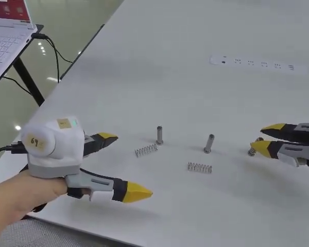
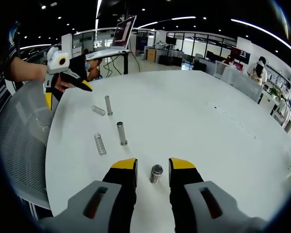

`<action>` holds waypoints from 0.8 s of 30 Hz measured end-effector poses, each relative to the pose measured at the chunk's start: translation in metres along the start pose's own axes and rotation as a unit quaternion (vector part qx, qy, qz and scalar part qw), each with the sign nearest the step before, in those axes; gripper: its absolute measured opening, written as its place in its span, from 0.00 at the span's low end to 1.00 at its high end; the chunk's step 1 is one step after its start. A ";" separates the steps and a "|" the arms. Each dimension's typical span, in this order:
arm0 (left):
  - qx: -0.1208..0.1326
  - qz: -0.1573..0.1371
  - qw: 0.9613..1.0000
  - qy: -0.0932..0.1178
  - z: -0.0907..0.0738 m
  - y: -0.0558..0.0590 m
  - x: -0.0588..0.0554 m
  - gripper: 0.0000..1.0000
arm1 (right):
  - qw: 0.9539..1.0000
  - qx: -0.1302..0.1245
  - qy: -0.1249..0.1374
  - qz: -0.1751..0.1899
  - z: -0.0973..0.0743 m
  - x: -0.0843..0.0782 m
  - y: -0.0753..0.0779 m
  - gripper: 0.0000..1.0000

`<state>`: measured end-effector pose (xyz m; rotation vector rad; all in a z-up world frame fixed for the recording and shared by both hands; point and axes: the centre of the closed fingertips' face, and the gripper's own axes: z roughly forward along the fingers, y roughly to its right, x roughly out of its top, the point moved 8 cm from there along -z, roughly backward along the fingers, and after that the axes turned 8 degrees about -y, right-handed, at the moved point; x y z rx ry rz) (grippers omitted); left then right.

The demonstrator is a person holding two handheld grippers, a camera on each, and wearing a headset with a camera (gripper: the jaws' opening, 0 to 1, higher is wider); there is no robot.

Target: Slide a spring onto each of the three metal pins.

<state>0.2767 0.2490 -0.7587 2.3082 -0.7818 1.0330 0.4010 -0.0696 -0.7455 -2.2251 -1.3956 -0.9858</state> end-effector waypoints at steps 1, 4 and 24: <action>0.000 0.000 1.000 0.000 0.000 0.000 0.000 0.98 | 1.000 -0.002 0.004 0.003 -0.002 0.001 0.000 0.25; -0.001 0.000 1.000 -0.001 0.000 0.000 0.000 0.98 | 1.000 -0.002 0.014 0.009 -0.005 0.003 -0.001 0.26; 0.001 -0.001 1.000 0.001 0.001 -0.001 0.000 0.98 | 0.997 0.021 0.059 0.052 -0.022 0.012 -0.023 0.28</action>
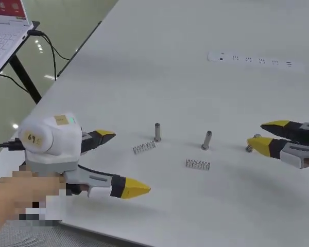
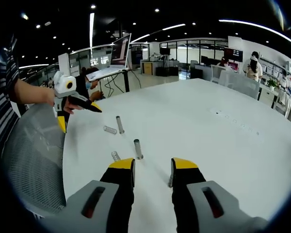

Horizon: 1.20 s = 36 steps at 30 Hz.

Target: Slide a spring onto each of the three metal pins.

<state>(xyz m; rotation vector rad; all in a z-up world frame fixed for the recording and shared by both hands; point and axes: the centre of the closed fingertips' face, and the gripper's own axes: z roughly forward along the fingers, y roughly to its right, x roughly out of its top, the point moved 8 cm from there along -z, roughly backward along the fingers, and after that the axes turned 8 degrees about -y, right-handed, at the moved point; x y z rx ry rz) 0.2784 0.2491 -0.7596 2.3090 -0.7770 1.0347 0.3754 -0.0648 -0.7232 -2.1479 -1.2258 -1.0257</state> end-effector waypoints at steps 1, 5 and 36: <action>0.000 0.001 1.000 0.000 0.000 0.000 0.000 0.98 | 1.000 0.003 -0.004 -0.005 0.000 0.000 -0.002 0.27; -0.002 0.001 1.000 0.000 0.001 0.001 0.000 0.98 | 0.998 0.025 -0.029 -0.042 0.005 0.003 -0.013 0.27; -0.005 0.006 1.000 0.003 -0.001 0.001 0.004 0.98 | 0.944 0.136 -0.174 -0.244 0.054 0.033 -0.064 0.23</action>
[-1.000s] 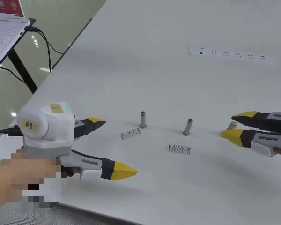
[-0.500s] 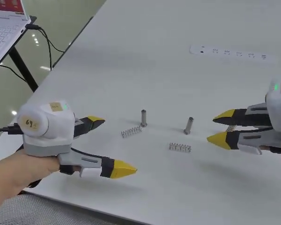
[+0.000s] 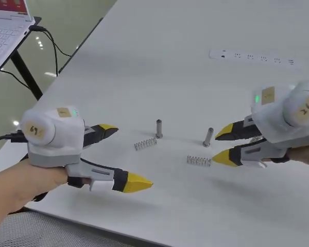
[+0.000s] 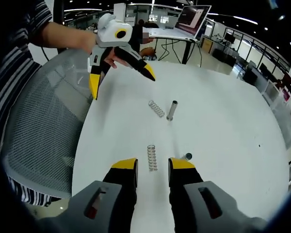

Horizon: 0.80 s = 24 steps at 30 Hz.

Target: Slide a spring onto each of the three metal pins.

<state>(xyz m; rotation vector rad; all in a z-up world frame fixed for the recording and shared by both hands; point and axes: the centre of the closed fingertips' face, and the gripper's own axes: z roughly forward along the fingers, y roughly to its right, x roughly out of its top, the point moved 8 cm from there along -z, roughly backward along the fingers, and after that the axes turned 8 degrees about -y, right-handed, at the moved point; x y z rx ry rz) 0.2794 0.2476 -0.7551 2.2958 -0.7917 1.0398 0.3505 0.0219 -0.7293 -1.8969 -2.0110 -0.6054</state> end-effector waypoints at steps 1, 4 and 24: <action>0.000 0.001 1.000 0.000 0.000 0.000 0.000 0.98 | 1.000 0.001 -0.003 -0.003 0.003 0.000 0.000 0.23; -0.001 0.002 1.000 0.001 0.000 0.000 0.002 0.98 | 1.000 0.011 -0.020 -0.012 0.014 0.000 0.001 0.23; 0.004 0.021 1.000 -0.002 -0.001 0.001 0.006 0.98 | 0.996 0.033 -0.081 -0.023 0.059 -0.015 0.005 0.16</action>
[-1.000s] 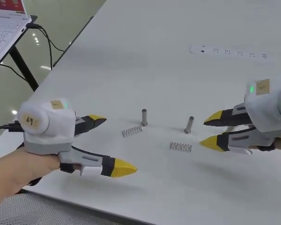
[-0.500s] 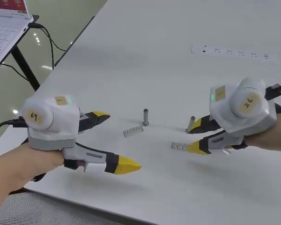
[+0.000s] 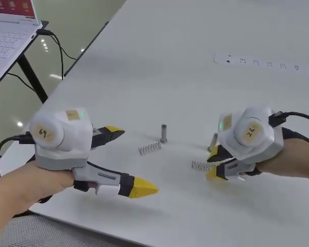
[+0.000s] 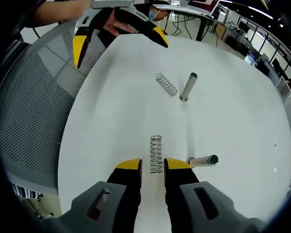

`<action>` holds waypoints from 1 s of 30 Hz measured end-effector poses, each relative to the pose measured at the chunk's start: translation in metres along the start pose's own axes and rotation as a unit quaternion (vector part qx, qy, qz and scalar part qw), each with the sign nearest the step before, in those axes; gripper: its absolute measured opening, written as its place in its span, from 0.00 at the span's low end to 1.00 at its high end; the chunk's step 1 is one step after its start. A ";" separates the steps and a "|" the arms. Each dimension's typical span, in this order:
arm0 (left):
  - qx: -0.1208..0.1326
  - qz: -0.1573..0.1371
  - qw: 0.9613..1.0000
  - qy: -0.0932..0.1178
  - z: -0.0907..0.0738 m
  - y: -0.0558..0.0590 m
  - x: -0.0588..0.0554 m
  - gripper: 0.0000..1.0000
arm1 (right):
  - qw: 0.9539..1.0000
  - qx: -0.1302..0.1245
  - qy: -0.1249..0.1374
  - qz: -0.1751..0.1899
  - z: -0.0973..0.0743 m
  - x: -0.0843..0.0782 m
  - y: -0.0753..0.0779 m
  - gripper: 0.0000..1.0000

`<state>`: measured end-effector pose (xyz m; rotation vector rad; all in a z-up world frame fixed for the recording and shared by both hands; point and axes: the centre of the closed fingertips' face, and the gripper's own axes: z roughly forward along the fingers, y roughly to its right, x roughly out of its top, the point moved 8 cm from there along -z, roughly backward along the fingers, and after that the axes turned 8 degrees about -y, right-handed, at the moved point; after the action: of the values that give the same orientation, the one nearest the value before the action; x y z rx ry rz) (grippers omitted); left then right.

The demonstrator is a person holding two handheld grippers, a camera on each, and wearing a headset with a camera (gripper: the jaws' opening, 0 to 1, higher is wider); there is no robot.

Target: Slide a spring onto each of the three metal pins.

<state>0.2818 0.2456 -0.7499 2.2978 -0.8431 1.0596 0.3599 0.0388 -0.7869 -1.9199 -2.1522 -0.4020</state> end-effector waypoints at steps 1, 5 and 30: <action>0.000 0.001 1.000 0.000 0.000 0.001 0.001 0.98 | 1.000 -0.001 -0.002 0.000 0.001 0.000 0.000 0.16; -0.004 0.006 1.000 -0.005 0.000 0.002 0.000 0.98 | 1.000 0.001 -0.008 -0.003 0.004 -0.003 -0.001 0.13; -0.047 0.022 0.998 -0.029 0.010 0.019 0.002 0.90 | 0.999 -0.024 0.036 0.023 -0.041 -0.022 -0.014 0.08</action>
<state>0.2750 0.2251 -0.7515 2.2507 -0.9492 0.9562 0.3482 0.0020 -0.7572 -1.9469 -2.0670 -0.5096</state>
